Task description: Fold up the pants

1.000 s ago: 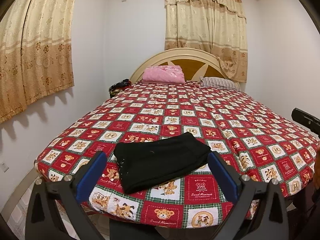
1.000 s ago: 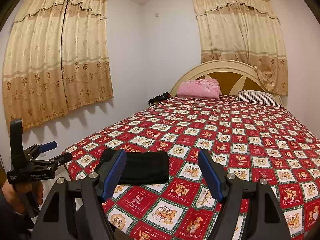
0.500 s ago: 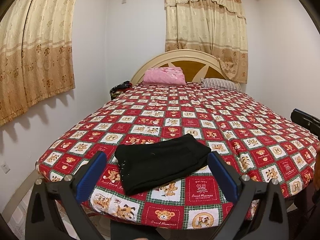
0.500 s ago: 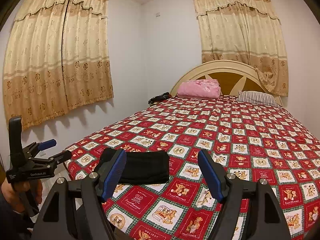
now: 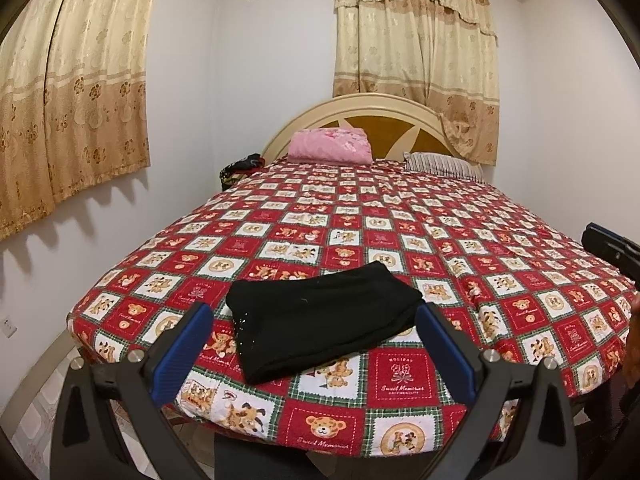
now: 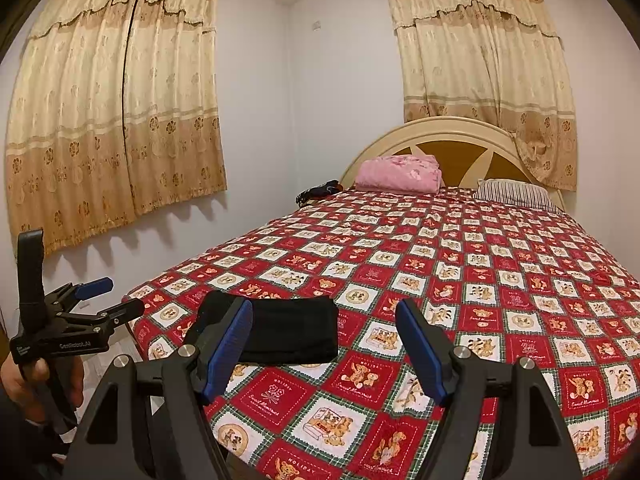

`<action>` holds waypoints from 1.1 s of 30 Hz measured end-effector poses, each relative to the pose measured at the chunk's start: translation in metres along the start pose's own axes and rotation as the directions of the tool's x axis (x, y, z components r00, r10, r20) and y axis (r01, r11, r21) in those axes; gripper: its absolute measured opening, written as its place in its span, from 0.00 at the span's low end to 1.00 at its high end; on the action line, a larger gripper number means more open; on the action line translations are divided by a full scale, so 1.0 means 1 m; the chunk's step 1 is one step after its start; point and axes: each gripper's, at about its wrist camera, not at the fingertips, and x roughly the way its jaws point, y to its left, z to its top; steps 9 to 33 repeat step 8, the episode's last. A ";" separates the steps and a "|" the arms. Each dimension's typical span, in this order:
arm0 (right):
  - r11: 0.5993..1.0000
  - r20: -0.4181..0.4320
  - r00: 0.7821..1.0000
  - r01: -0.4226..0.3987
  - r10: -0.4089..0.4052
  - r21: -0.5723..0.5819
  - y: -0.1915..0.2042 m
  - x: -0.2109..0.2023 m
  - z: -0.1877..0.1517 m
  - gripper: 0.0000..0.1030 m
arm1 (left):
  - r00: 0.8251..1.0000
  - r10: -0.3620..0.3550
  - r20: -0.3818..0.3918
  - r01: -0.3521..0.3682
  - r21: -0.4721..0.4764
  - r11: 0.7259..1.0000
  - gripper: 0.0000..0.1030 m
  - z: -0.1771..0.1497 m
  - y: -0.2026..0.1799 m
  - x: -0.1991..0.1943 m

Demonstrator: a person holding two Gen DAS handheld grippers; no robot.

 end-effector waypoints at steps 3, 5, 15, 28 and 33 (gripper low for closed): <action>1.000 -0.004 1.000 -0.001 0.001 -0.003 -0.001 0.002 -0.002 0.73 | 1.000 -0.004 -0.005 0.004 0.005 1.000 1.00 -0.002 -0.001 0.001; 1.000 -0.004 1.000 -0.001 0.001 -0.002 -0.001 0.003 -0.002 0.73 | 1.000 -0.006 -0.006 0.006 0.008 1.000 1.00 -0.004 -0.001 0.002; 1.000 -0.011 1.000 0.000 0.000 -0.004 -0.003 0.004 -0.005 0.73 | 1.000 -0.016 -0.008 0.017 0.011 1.000 1.00 -0.006 -0.002 0.004; 1.000 -0.011 1.000 0.000 0.000 -0.004 -0.003 0.004 -0.005 0.73 | 1.000 -0.016 -0.008 0.017 0.011 1.000 1.00 -0.006 -0.002 0.004; 1.000 -0.011 1.000 0.000 0.000 -0.004 -0.003 0.004 -0.005 0.73 | 1.000 -0.016 -0.008 0.017 0.011 1.000 1.00 -0.006 -0.002 0.004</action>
